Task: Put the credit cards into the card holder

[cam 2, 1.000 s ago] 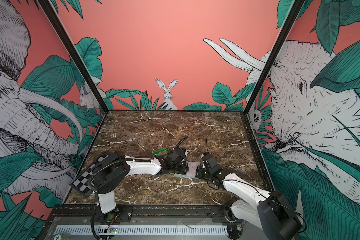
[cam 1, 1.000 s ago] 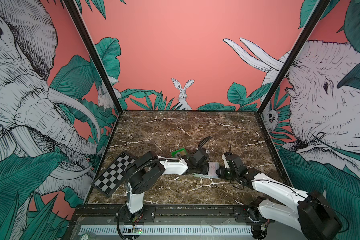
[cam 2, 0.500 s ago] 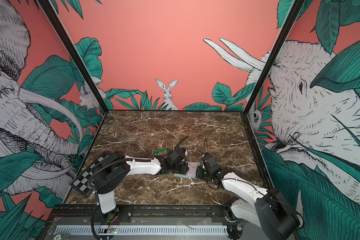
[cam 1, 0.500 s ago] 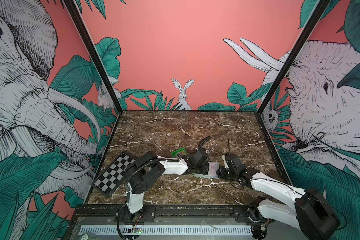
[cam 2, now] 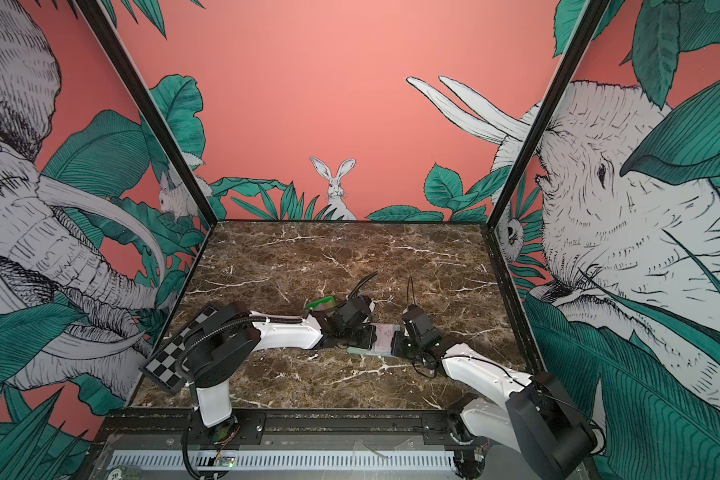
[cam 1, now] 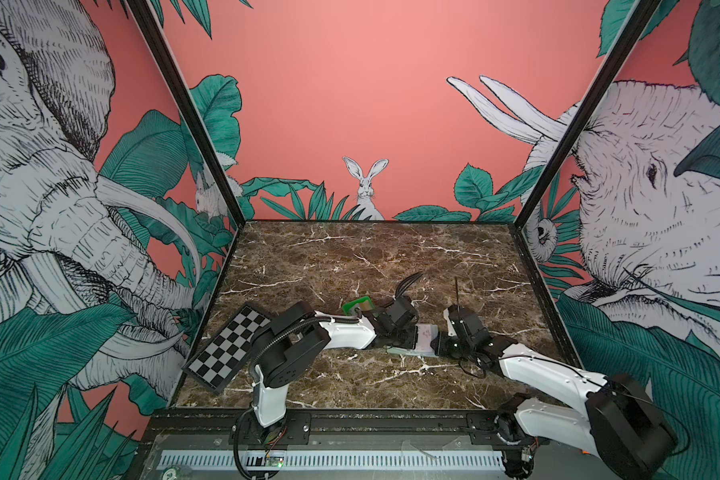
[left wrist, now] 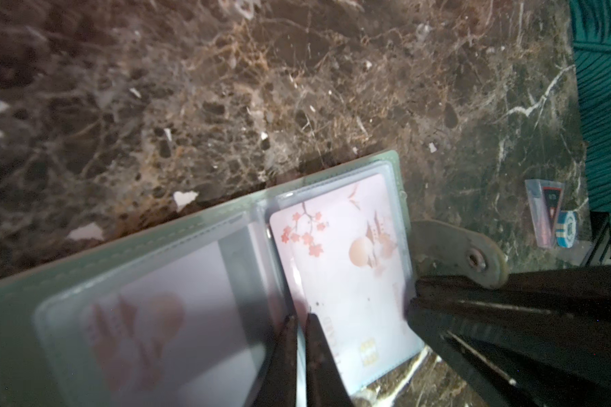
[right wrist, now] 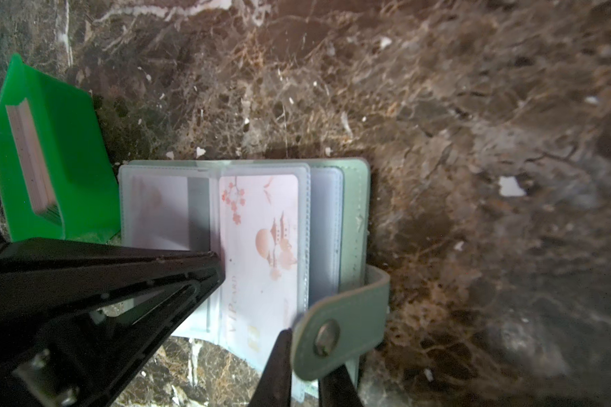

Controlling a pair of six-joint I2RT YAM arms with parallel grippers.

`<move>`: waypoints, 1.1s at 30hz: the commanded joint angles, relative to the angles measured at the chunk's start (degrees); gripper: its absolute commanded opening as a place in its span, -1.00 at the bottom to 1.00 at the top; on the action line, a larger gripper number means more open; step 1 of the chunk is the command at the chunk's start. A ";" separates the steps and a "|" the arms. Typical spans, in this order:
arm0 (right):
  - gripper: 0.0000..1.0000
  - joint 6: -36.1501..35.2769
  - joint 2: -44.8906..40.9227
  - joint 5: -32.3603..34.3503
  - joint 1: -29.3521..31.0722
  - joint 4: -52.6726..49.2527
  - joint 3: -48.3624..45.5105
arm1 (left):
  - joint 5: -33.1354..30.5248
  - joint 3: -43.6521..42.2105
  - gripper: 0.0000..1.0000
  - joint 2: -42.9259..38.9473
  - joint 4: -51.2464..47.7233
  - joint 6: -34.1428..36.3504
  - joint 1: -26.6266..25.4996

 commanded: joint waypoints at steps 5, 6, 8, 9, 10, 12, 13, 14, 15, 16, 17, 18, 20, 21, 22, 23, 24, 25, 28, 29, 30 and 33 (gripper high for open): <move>-0.68 -0.19 -0.32 -0.97 -0.10 1.82 0.19 | 0.36 0.38 -0.80 1.48 -4.04 -0.75 0.31; -0.68 -0.19 -0.66 -0.92 -0.10 1.83 0.08 | 0.51 0.47 -0.80 1.60 -3.96 -0.71 0.28; -0.68 0.07 -1.50 -0.27 -0.10 1.35 -0.06 | 0.59 0.54 -0.80 1.60 -3.96 -0.75 0.29; -0.68 0.12 -1.92 -0.08 -0.10 1.12 -0.06 | 0.56 0.56 -0.80 1.62 -4.00 -0.71 0.32; -0.65 0.08 -2.46 -0.11 -0.10 1.18 -0.15 | 0.56 0.53 -0.80 1.64 -3.96 -0.71 0.27; -0.62 -0.10 -3.62 -0.26 -0.10 1.03 -0.23 | 0.64 0.52 -0.80 1.60 -3.97 -0.77 0.27; -0.62 -0.19 -4.25 -0.37 -0.13 1.09 -0.35 | 0.69 0.54 -0.80 1.58 -3.96 -0.88 0.29; -0.61 -0.19 -4.91 -0.27 -0.10 1.09 -0.46 | 0.62 0.49 -0.80 1.70 -3.89 -0.88 0.30; -0.61 -0.21 -5.44 -0.28 -0.10 1.11 -0.66 | 0.70 0.48 -0.80 1.70 -3.87 -0.87 0.27; -0.60 -0.34 -5.77 -0.31 -0.10 1.38 -0.80 | 0.73 0.51 -0.80 1.74 -3.78 -0.80 0.27; -0.60 -0.36 -5.88 -0.60 -0.10 1.81 -0.87 | 0.71 0.51 -0.80 1.76 -3.71 -0.91 0.27; -0.60 -0.36 -5.84 -0.96 -0.10 1.96 -0.89 | 0.84 0.54 -0.80 1.77 -3.69 -0.90 0.28; -0.59 -0.07 -4.78 -1.39 -0.11 1.70 -0.38 | 0.88 0.54 -0.80 1.75 -3.65 -0.97 0.27; -0.59 0.30 -3.93 -1.54 -0.10 1.20 -0.05 | 0.89 0.54 -0.80 1.81 -3.54 -0.98 0.27; -0.58 0.33 -2.80 -1.79 -0.17 0.51 0.53 | 0.89 0.57 -0.80 1.85 -3.56 -0.99 0.27; -0.57 0.25 -1.75 -2.43 -0.14 0.48 0.97 | 0.98 0.64 -0.81 1.77 -3.54 -1.01 0.29; -0.56 0.33 -0.90 -2.98 -0.11 0.92 1.11 | 1.02 0.64 -0.80 1.77 -3.53 -0.99 0.27; -0.55 0.57 -0.04 -3.27 -0.12 1.48 1.09 | 1.05 0.58 -0.80 1.75 -3.55 -1.03 0.27; -0.55 0.87 1.90 -2.71 -0.14 0.95 1.44 | 0.93 0.46 -0.80 1.50 -3.69 -0.99 0.30; -0.54 0.94 2.26 -2.51 -0.18 0.68 1.60 | 0.91 0.38 -0.80 1.40 -3.69 -0.97 0.26; -0.54 1.07 2.59 -2.42 -0.13 0.53 1.69 | 0.88 0.28 -0.80 1.35 -3.71 -0.99 0.33; -0.50 1.30 2.91 -1.61 -0.18 -0.72 2.00 | 0.93 0.28 -0.80 1.37 -3.64 -0.97 0.27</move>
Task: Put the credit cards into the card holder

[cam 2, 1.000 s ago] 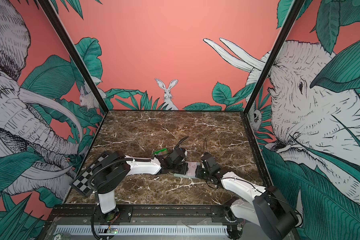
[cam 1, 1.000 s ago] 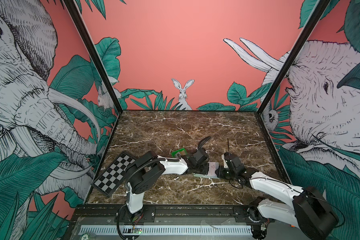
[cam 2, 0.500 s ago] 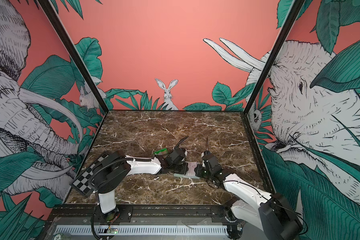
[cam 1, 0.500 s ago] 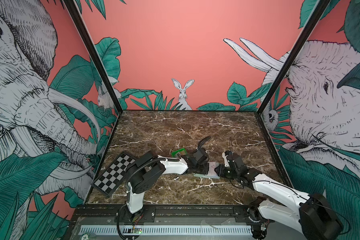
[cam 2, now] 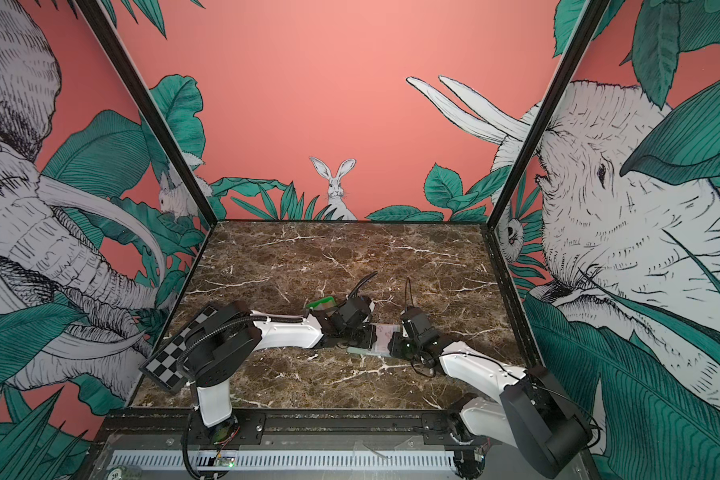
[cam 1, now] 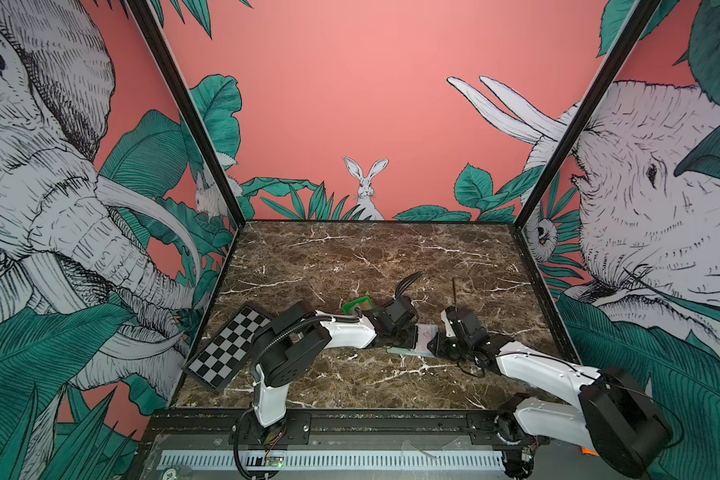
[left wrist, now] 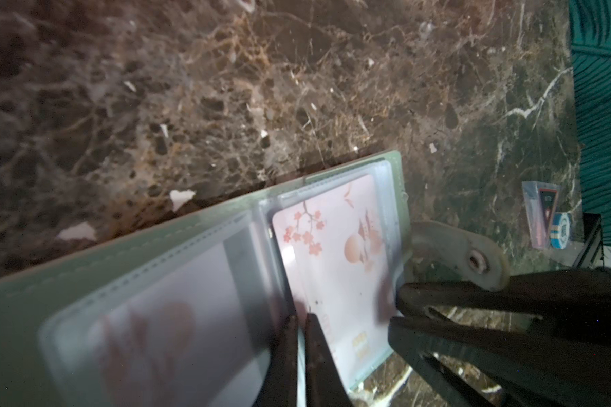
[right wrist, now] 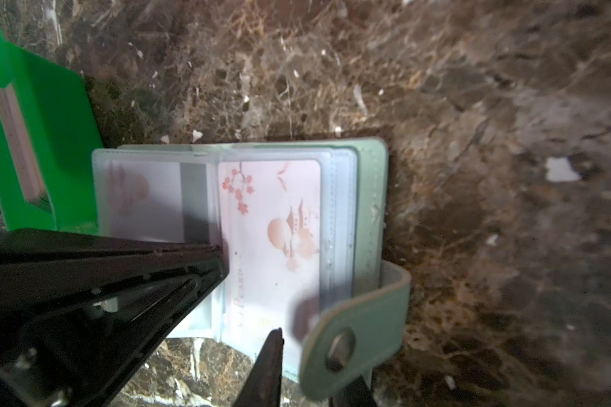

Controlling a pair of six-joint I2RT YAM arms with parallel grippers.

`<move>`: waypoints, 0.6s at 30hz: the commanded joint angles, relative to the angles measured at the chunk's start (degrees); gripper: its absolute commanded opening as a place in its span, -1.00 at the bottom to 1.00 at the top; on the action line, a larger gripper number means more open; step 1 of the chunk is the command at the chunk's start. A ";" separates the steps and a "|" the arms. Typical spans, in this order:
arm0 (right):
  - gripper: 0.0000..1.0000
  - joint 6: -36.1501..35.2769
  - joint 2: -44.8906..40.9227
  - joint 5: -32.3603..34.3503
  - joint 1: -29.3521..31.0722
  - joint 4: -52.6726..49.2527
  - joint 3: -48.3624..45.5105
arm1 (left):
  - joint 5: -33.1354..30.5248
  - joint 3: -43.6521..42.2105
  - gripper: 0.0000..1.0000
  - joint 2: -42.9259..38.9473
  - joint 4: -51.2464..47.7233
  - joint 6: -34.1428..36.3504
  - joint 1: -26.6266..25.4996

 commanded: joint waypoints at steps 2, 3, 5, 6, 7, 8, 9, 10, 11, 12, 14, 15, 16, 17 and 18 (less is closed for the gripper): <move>-0.44 0.85 0.25 1.17 -0.17 -1.47 1.46 | -0.10 0.11 -0.80 0.98 -3.56 -0.20 0.25; -0.43 0.91 0.12 1.28 -0.17 -1.56 1.47 | 0.00 0.13 -0.80 1.07 -3.51 -0.31 0.23; -0.43 0.91 -0.24 1.04 -0.14 -1.49 1.39 | 0.06 0.34 -0.81 1.17 -3.45 -0.27 0.23; -0.43 0.75 -0.44 0.70 -0.17 -1.14 1.43 | 0.03 0.28 -0.81 1.20 -3.43 -0.20 0.23; -0.43 0.61 -0.53 0.23 -0.15 -0.80 1.43 | 0.08 0.28 -0.81 1.18 -3.43 -0.22 0.23; -0.44 0.54 -0.65 -0.24 -0.13 -0.40 1.33 | 0.04 0.37 -0.81 1.21 -3.43 -0.26 0.23; -0.44 0.39 -0.75 -0.86 -0.17 0.12 1.35 | 0.10 0.32 -0.81 1.17 -3.43 -0.27 0.23; -0.45 0.38 -0.87 -1.36 -0.10 0.59 1.18 | 0.14 0.33 -0.81 1.10 -3.43 -0.27 0.28; -0.45 0.34 -1.08 -1.43 -0.16 0.76 1.25 | 0.09 0.28 -0.81 1.09 -3.41 -0.39 0.24; -0.45 0.40 -1.35 -1.29 -0.14 0.73 1.22 | 0.09 0.28 -0.81 1.08 -3.43 -0.43 0.22; -0.44 0.41 -2.05 -0.82 -0.15 0.87 1.04 | 0.10 0.15 -0.81 1.09 -3.34 -0.43 0.21; -0.43 0.43 -2.51 -0.60 -0.16 0.92 0.88 | 0.01 0.10 -0.81 0.98 -3.34 -0.39 0.27; -0.43 0.48 -2.87 -0.45 -0.11 0.92 0.78 | 0.05 0.10 -0.81 0.98 -3.41 -0.41 0.27; -0.43 0.52 -3.14 -0.39 -0.14 1.00 0.73 | 0.01 0.11 -0.81 1.02 -3.43 -0.39 0.25; -0.44 0.54 -3.40 -0.37 -0.14 0.91 0.71 | 0.00 0.14 -0.81 0.98 -3.42 -0.39 0.27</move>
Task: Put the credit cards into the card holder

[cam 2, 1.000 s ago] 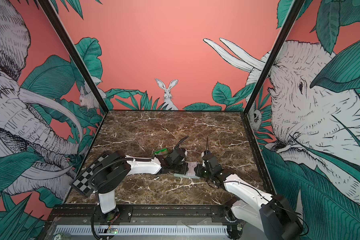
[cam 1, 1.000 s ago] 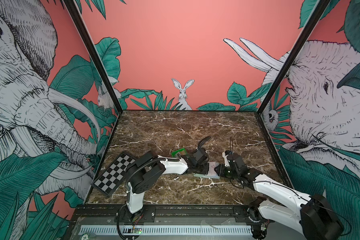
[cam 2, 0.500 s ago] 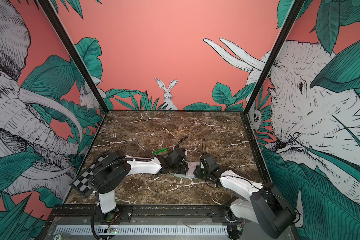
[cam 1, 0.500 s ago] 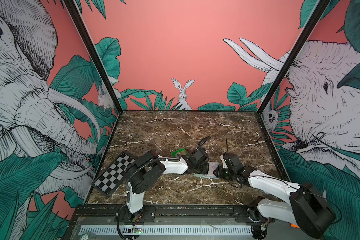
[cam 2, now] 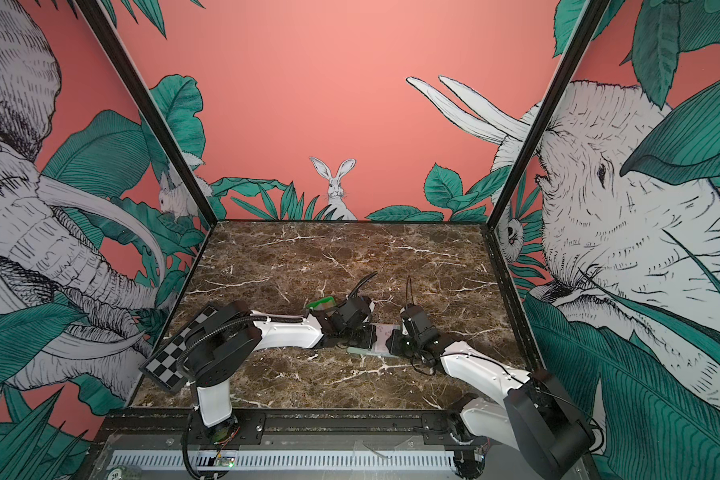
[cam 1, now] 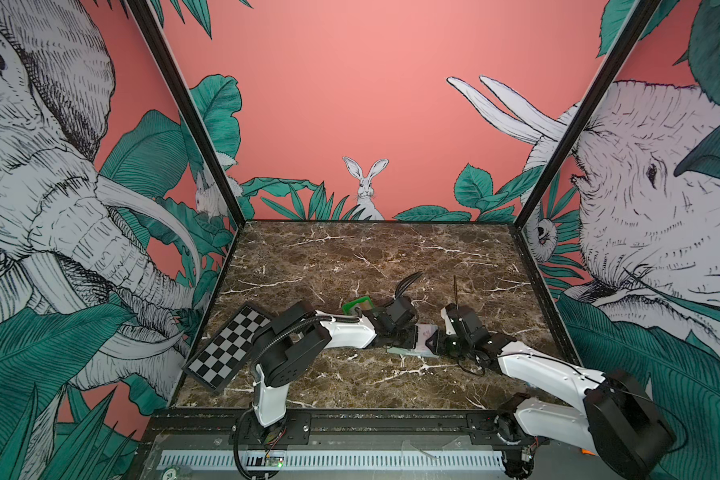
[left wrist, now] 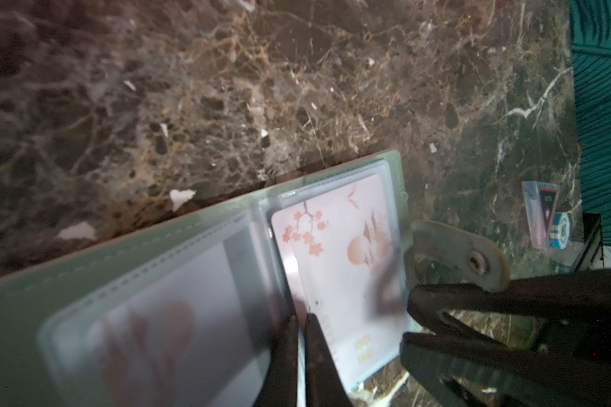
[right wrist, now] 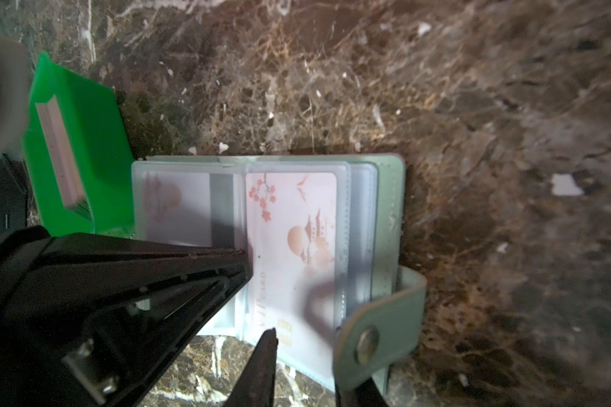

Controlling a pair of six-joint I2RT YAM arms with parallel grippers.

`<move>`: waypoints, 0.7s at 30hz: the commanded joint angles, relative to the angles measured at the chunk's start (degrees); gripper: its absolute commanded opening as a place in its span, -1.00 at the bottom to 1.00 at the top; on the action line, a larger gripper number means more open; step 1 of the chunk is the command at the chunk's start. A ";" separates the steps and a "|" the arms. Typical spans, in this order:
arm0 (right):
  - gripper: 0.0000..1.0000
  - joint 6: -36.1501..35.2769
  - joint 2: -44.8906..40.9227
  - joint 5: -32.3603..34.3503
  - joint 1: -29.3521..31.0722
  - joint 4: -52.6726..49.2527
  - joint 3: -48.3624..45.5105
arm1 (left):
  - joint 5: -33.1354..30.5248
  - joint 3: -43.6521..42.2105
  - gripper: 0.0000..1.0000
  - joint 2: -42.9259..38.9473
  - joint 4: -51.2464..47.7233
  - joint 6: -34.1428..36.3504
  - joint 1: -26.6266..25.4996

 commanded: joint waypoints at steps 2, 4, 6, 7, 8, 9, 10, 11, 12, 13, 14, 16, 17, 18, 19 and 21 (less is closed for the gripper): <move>-0.43 0.03 -1.59 0.59 -0.16 0.84 0.06 | -0.22 0.21 -0.81 1.12 -3.69 -0.44 0.30; -0.42 0.09 -1.72 0.94 -0.17 0.42 0.16 | -0.49 0.28 -0.81 1.07 -4.31 -0.55 0.24; -0.41 0.12 -1.94 1.20 -0.14 0.30 0.16 | -0.68 0.36 -0.81 1.07 -4.69 -0.70 0.28; -0.39 0.21 -2.11 1.32 -0.13 0.22 0.16 | -0.81 0.37 -0.81 1.09 -5.00 -0.65 0.21; -0.37 0.21 -2.25 1.49 -0.17 0.22 0.16 | -0.88 0.37 -0.81 1.07 -5.09 -0.77 0.17; -0.35 0.21 -2.42 1.59 -0.16 0.04 0.16 | -0.88 0.37 -0.81 1.11 -5.10 -0.74 0.23; -0.33 0.21 -2.59 1.59 -0.17 -0.03 0.16 | -0.79 0.41 -0.81 1.15 -5.21 -0.75 0.23; -0.31 0.21 -2.69 1.63 -0.17 0.07 0.16 | -0.78 0.37 -0.81 1.24 -5.28 -0.73 0.25; -0.31 0.14 -2.61 1.64 -0.14 -0.01 0.21 | -0.75 0.41 -0.82 1.37 -5.29 -0.82 0.23; -0.30 0.10 -2.45 1.53 -0.17 -0.06 0.23 | -0.67 0.47 -0.82 1.33 -5.29 -0.82 0.23; -0.30 0.04 -2.31 1.33 -0.16 -0.05 0.27 | -0.72 0.46 -0.82 1.43 -5.28 -0.91 0.23; -0.30 -0.05 -1.83 0.92 -0.17 0.21 0.29 | -0.64 0.56 -0.82 1.34 -5.27 -0.91 0.23; -0.30 -0.05 -1.65 0.93 -0.17 0.22 0.34 | -0.58 0.55 -0.82 1.41 -5.28 -0.91 0.30; -0.30 -0.05 -1.55 0.83 -0.17 0.29 0.29 | -0.59 0.63 -0.82 1.34 -5.34 -0.91 0.23; -0.30 0.10 -1.46 0.74 -0.17 0.38 0.31 | -0.64 0.63 -0.83 1.33 -5.36 -0.93 0.24; -0.30 -0.01 -1.30 0.53 -0.17 0.70 0.34 | -0.58 0.63 -0.83 1.33 -5.37 -0.91 0.24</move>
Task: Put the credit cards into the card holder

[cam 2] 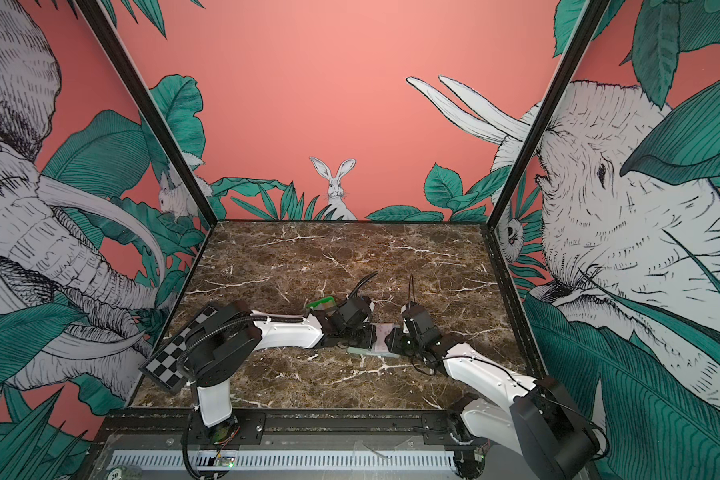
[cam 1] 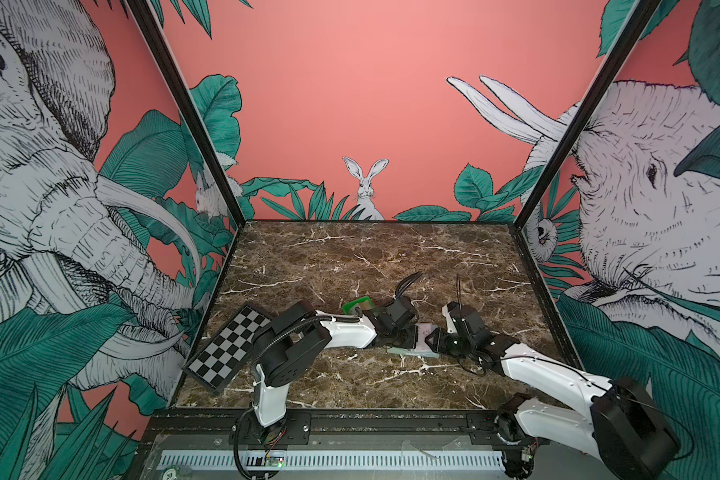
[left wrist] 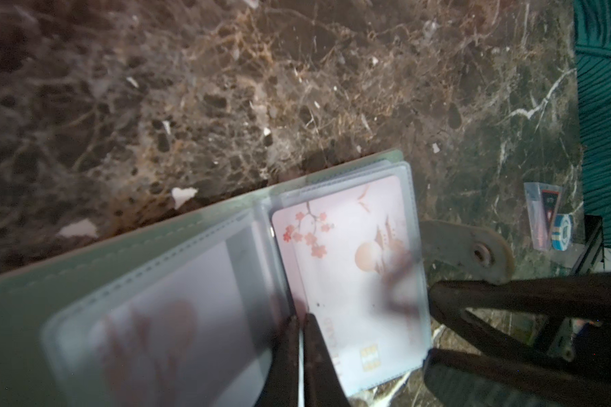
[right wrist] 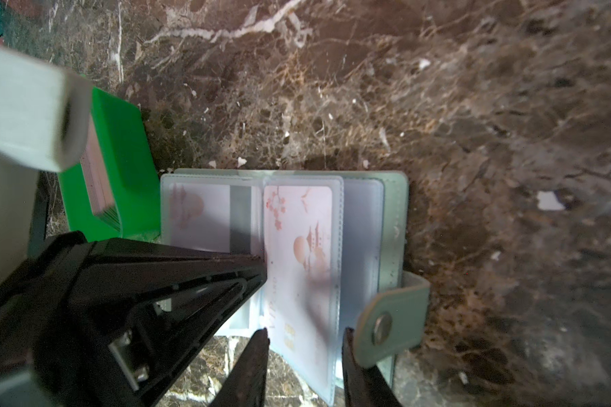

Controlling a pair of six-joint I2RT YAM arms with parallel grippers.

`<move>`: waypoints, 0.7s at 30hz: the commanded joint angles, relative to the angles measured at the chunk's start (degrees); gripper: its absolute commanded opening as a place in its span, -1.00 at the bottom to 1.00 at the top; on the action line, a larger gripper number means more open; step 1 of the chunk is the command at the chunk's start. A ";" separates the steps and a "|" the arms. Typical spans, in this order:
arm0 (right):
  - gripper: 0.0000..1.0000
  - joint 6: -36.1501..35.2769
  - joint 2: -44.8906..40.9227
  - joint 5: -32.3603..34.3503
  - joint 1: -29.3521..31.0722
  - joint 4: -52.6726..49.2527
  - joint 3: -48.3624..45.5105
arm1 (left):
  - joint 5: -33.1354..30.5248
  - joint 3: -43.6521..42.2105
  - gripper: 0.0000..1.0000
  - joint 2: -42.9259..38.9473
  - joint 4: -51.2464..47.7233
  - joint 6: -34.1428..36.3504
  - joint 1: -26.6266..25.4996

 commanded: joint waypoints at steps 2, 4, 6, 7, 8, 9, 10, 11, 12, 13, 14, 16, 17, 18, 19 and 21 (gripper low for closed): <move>-0.30 -0.36 0.57 -0.83 -0.17 1.34 0.30 | -0.39 0.20 -0.83 1.34 -4.42 -0.49 0.28; -0.30 -0.49 1.14 -1.41 -0.17 2.01 0.26 | -0.16 0.13 -0.83 1.29 -3.88 -0.48 0.23; -0.30 -0.62 1.67 -2.12 -0.10 2.67 0.39 | 0.33 0.03 -0.83 1.24 -3.05 -0.63 0.23; -0.31 -0.65 1.87 -2.51 -0.17 3.26 0.30 | 0.44 -0.07 -0.83 1.12 -2.59 -0.69 0.23; -0.32 -0.65 1.97 -3.09 -0.17 4.00 0.23 | 0.74 -0.22 -0.83 0.97 -2.09 -0.67 0.23; -0.33 -0.70 2.05 -3.70 -0.17 4.68 0.13 | 1.01 -0.42 -0.83 0.70 -1.42 -0.76 0.27; -0.33 -0.62 1.98 -3.96 -0.17 5.20 0.12 | 1.13 -0.64 -0.81 0.47 -0.91 -0.84 0.29; -0.34 -0.45 1.90 -4.39 -0.17 5.85 0.07 | 1.37 -1.01 -0.80 0.16 0.00 -1.08 0.31; -0.35 -0.54 1.68 -4.52 -0.17 6.07 0.11 | 1.65 -1.45 -0.79 -0.23 1.22 -1.12 0.31; -0.35 -0.65 1.42 -4.35 -0.16 6.01 0.14 | 1.92 -1.79 -0.78 -0.69 2.10 -1.26 0.31; -0.36 -0.79 1.23 -4.25 -0.16 5.91 0.16 | 2.41 -2.09 -0.77 -1.18 3.05 -1.45 0.36; -0.40 -1.06 1.01 -3.99 -0.09 5.22 0.60 | 3.38 -2.53 -0.76 -2.01 4.59 -1.55 0.49; -0.40 -1.15 1.01 -4.02 -0.17 5.10 0.74 | 3.67 -2.65 -0.75 -2.51 4.82 -1.80 0.58; -0.40 -1.15 0.99 -4.05 -0.17 4.86 0.87 | 3.71 -2.88 -0.75 -3.01 4.96 -1.89 0.67; -0.41 -1.20 1.01 -4.03 -0.16 4.63 1.08 | 3.57 -3.13 -0.74 -3.71 5.06 -1.98 0.76; -0.41 -1.24 1.09 -4.18 -0.12 4.43 1.11 | 3.35 -3.95 -0.74 -5.12 5.06 -2.22 1.05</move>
